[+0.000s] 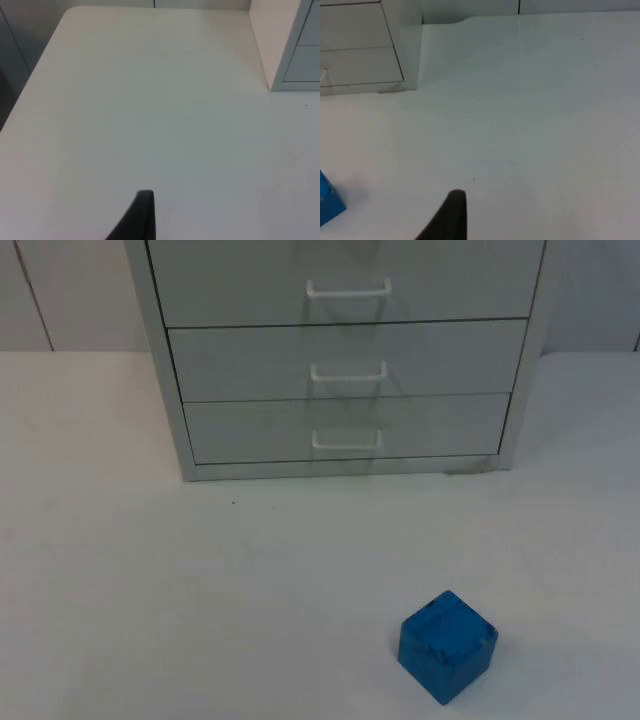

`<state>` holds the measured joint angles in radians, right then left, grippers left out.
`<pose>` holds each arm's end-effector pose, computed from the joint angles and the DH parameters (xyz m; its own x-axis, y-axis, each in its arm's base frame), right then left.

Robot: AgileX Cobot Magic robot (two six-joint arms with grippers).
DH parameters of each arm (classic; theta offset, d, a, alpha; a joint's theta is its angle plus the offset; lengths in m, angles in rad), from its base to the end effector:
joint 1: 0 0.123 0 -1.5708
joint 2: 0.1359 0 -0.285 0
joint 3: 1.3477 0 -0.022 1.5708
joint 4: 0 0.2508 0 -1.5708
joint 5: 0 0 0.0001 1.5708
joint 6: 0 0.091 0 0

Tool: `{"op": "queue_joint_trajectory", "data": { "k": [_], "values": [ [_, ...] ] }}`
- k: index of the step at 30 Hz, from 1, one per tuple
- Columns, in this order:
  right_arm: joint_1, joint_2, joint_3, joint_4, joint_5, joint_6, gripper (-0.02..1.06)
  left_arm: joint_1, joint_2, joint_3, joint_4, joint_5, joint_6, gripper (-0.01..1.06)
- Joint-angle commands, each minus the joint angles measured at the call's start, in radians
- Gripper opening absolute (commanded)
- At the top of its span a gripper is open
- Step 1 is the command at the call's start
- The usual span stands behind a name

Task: Open the drawer with the left hand, place the block into the drawer with the right hand, then close the drawer with the left hand.

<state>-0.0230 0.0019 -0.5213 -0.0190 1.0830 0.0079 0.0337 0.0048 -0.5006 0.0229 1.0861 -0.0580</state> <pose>-0.0080 -0.0013 0.2814 -0.4584 0.0095 -0.8887 0.0374 0.9993 -0.0086 -0.0053 0.0017 0.2755 -0.4788 -0.0635 -0.8756 -0.0742 0.9967 -0.0317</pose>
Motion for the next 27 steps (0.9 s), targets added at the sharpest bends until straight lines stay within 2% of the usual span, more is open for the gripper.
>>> {"op": "queue_joint_trajectory", "data": {
  "k": [1, 8, 13, 19, 27],
  "values": [
    [-0.002, -0.002, -0.016, 0.009, -0.018, 0.000, 1.05, 0.003, 0.015, -0.010, -0.009, -0.028, 0.001, 1.05],
    [-0.002, 0.146, -0.086, 0.019, -0.050, 0.000, 1.05, 0.003, 0.158, -0.081, -0.029, -0.072, 0.001, 1.05],
    [-0.002, 0.374, -0.135, 0.019, -0.131, 0.000, 1.05, 0.003, 0.361, -0.118, -0.045, -0.114, 0.001, 1.05],
    [-0.002, 0.571, -0.137, 0.019, -0.216, 0.000, 1.05, 0.003, 0.522, -0.122, -0.045, -0.187, 0.001, 1.05],
    [-0.002, 0.740, -0.137, 0.019, -0.252, -0.002, 1.05, 0.003, 0.641, -0.122, -0.041, -0.202, 0.048, 1.05]
  ]
}}
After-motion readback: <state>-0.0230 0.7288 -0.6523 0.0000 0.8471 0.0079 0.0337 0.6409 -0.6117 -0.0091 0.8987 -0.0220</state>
